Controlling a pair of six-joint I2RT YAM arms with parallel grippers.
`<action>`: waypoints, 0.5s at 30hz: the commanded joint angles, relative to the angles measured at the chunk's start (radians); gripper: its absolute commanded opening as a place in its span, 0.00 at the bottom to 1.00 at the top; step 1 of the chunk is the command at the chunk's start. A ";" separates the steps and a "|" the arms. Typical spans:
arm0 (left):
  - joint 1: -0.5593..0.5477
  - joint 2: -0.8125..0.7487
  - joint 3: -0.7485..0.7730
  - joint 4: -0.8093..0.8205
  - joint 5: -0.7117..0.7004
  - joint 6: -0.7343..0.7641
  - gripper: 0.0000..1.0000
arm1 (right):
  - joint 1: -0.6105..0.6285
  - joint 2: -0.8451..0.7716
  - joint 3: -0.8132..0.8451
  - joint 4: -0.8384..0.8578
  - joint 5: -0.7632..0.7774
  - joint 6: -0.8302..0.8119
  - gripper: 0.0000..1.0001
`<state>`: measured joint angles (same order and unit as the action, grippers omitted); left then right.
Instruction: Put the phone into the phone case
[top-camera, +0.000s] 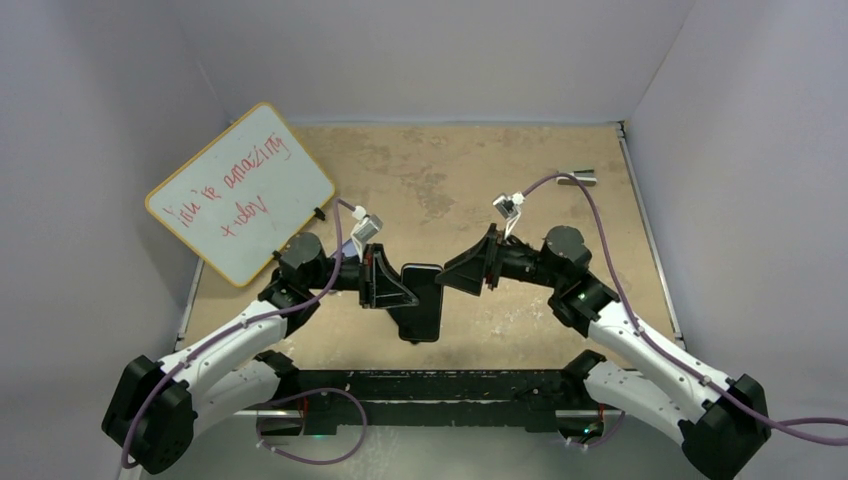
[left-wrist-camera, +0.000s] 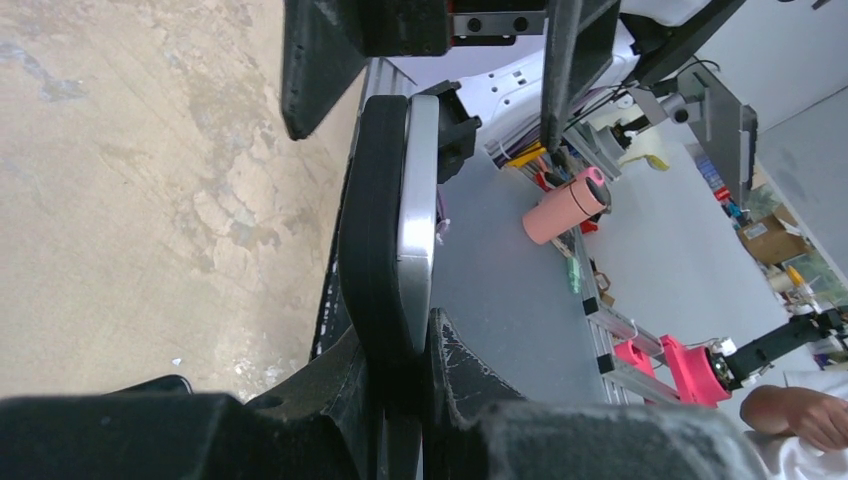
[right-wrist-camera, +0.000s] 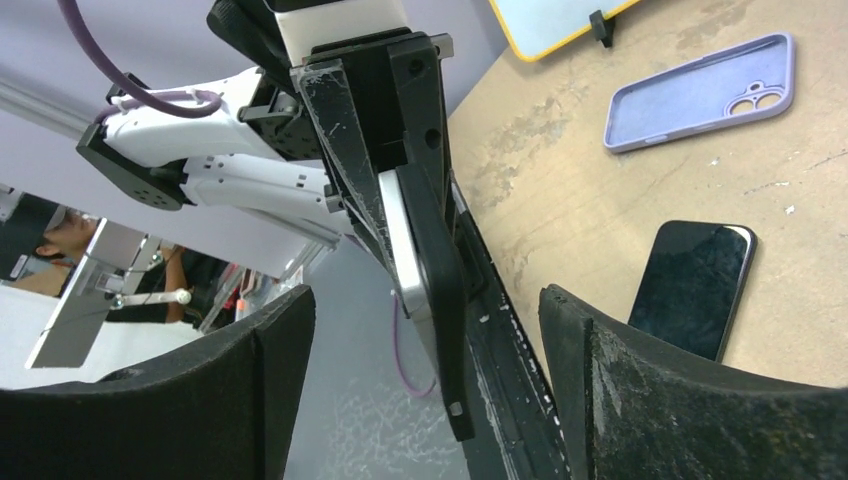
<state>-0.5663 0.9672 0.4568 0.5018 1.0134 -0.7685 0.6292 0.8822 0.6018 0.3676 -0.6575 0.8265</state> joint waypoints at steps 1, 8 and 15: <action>-0.002 -0.020 0.084 -0.075 -0.027 0.100 0.00 | 0.004 0.019 0.105 -0.083 -0.063 -0.097 0.80; -0.002 -0.014 0.092 -0.085 -0.016 0.109 0.00 | 0.007 0.095 0.121 -0.038 -0.123 -0.080 0.68; -0.002 -0.002 0.090 -0.068 -0.006 0.103 0.00 | 0.027 0.145 0.145 -0.066 -0.134 -0.107 0.64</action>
<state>-0.5663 0.9691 0.4923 0.3714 0.9916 -0.6838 0.6430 1.0210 0.6914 0.2962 -0.7532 0.7559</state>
